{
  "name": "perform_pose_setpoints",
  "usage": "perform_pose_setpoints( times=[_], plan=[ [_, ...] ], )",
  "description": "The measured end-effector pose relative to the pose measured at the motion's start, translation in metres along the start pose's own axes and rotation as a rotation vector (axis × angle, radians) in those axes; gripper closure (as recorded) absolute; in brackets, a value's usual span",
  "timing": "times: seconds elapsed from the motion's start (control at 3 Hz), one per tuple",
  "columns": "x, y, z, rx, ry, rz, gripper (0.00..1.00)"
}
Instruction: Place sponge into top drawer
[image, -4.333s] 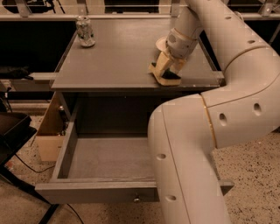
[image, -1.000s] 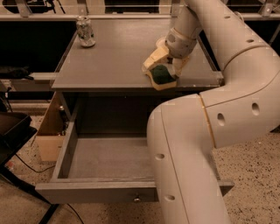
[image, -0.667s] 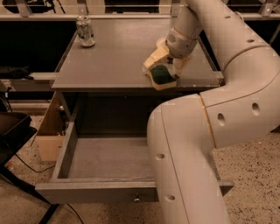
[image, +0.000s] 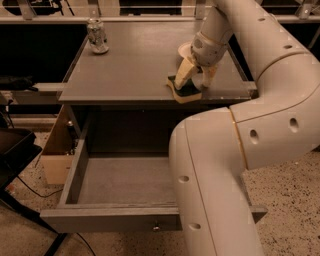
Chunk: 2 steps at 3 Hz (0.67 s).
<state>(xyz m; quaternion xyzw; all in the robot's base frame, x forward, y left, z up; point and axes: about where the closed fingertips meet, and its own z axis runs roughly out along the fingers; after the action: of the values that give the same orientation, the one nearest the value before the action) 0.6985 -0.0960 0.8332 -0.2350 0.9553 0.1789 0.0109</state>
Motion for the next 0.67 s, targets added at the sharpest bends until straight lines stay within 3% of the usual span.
perform_pose_setpoints(
  times=[0.67],
  plan=[
    [0.0000,0.0000,0.0000,0.000,0.000,0.000,0.94]
  ],
)
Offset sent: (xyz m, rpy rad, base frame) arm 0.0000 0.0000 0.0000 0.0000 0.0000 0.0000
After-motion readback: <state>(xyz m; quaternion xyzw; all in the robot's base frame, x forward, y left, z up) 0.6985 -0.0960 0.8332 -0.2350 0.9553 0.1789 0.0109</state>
